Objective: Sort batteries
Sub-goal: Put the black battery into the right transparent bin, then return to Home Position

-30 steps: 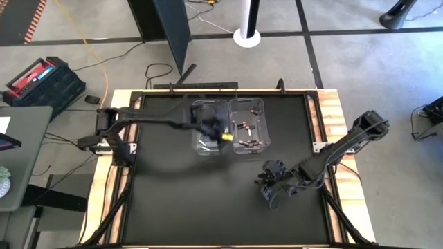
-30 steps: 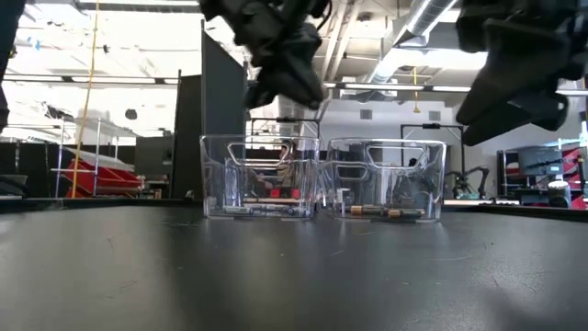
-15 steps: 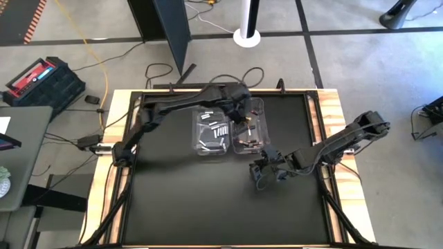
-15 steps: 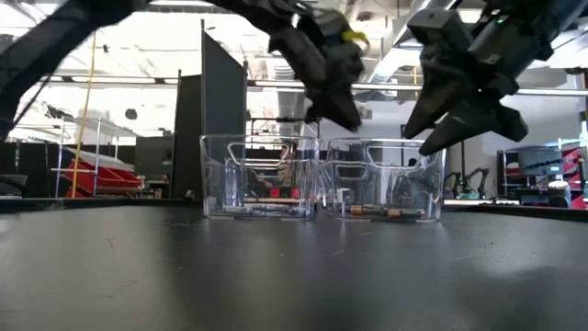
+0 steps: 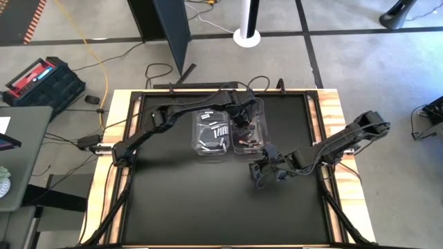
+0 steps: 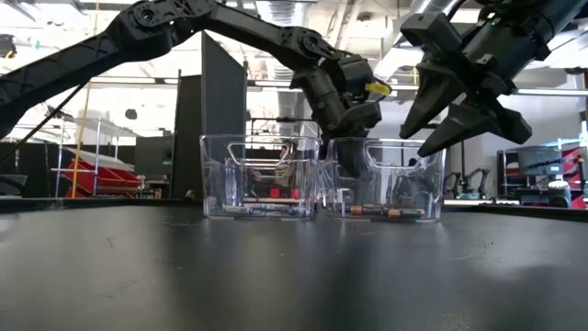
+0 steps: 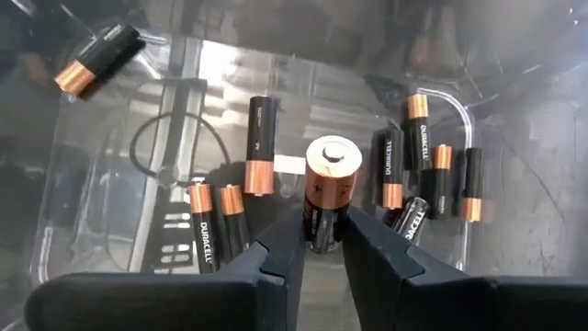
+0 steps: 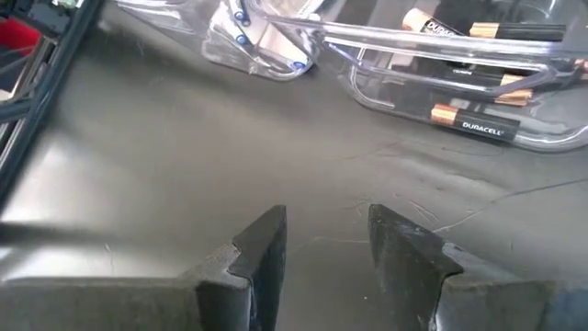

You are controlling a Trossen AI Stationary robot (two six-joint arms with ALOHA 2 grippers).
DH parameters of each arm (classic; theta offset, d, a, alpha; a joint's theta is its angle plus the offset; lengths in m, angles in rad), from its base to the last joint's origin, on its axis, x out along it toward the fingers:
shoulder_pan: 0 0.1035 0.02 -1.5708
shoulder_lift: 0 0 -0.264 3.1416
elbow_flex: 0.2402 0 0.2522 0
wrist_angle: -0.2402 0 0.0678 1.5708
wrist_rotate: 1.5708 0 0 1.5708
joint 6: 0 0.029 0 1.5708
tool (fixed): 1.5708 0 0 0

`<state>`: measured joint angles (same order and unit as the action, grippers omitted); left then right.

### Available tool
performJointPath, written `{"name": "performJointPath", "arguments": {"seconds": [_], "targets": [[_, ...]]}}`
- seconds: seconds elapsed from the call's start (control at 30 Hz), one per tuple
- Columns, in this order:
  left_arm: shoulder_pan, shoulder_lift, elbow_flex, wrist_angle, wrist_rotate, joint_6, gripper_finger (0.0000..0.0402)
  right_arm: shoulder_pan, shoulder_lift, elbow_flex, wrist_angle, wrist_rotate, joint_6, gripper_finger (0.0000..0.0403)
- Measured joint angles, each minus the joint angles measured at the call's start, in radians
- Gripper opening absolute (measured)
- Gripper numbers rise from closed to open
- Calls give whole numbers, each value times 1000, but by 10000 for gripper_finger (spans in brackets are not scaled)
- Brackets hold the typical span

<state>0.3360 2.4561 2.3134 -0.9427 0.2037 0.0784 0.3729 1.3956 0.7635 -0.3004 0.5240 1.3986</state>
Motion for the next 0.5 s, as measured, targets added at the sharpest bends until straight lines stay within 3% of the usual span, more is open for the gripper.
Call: {"name": "performJointPath", "arguments": {"seconds": [0.5], "targets": [[0, -1, -1, 41, -3, -31, 118, -3, 0, 0, -11, 0, 10, 173]]}}
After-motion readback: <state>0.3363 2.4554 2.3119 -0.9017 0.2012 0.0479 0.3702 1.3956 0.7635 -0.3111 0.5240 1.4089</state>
